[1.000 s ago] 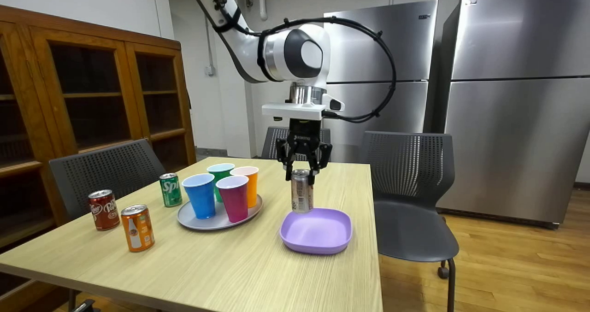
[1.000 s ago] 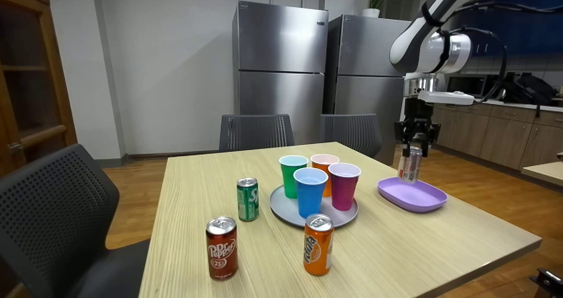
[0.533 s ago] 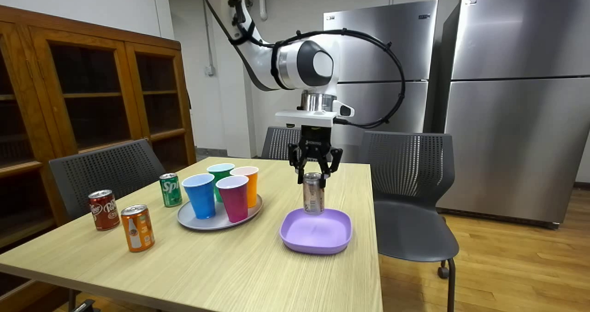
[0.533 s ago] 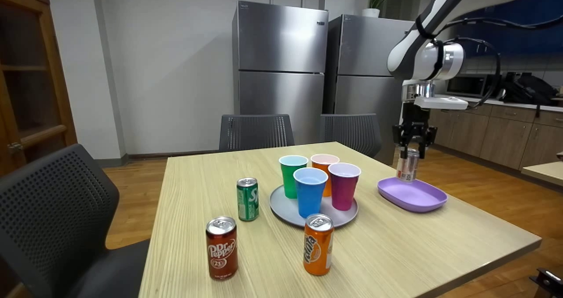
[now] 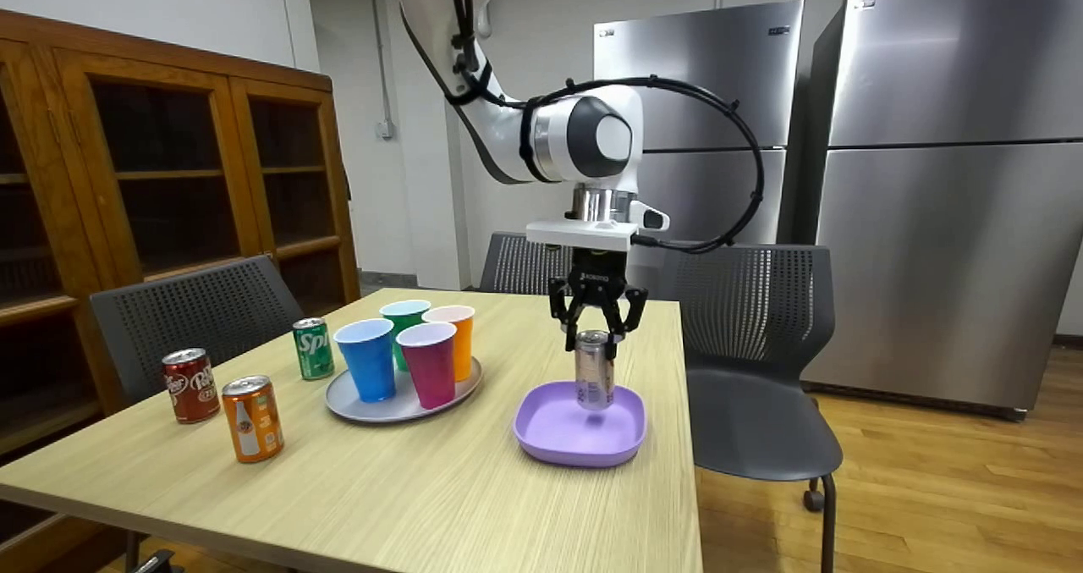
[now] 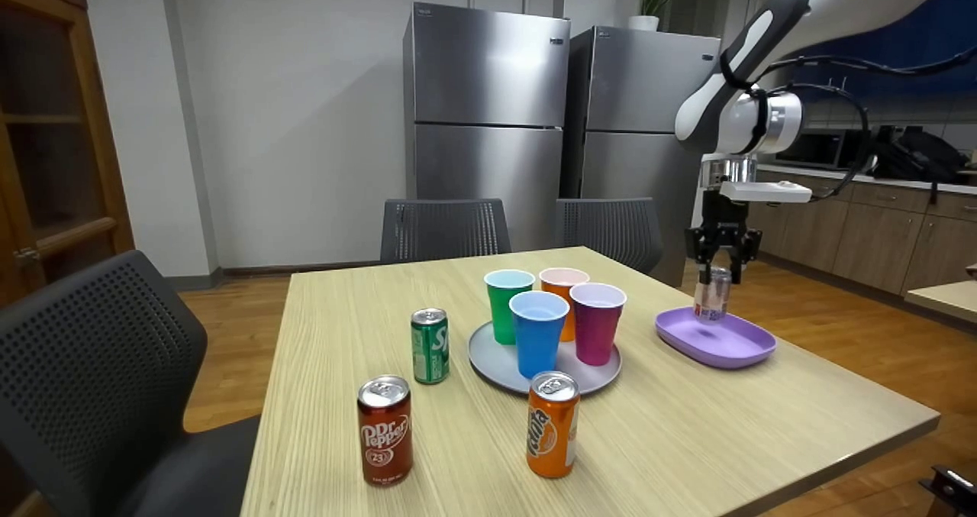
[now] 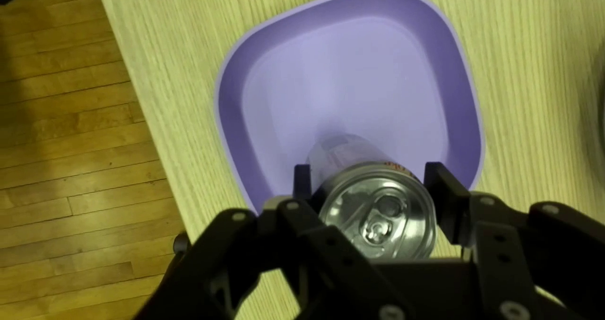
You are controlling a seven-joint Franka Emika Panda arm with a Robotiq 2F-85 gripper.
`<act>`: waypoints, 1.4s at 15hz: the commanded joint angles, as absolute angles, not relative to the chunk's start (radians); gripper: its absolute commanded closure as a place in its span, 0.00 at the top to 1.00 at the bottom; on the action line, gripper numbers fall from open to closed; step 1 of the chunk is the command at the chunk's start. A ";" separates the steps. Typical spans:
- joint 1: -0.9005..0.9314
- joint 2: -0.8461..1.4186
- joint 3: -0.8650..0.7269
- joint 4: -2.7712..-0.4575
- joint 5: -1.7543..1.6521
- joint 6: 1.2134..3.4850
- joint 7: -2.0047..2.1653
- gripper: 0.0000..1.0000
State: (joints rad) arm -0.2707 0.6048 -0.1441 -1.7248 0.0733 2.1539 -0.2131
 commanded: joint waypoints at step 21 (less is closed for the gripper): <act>-0.295 0.618 -0.145 -1.671 0.082 2.145 -0.119 1.00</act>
State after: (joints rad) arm -0.2959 0.6600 -0.1442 -1.6616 0.0781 2.1541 -0.1490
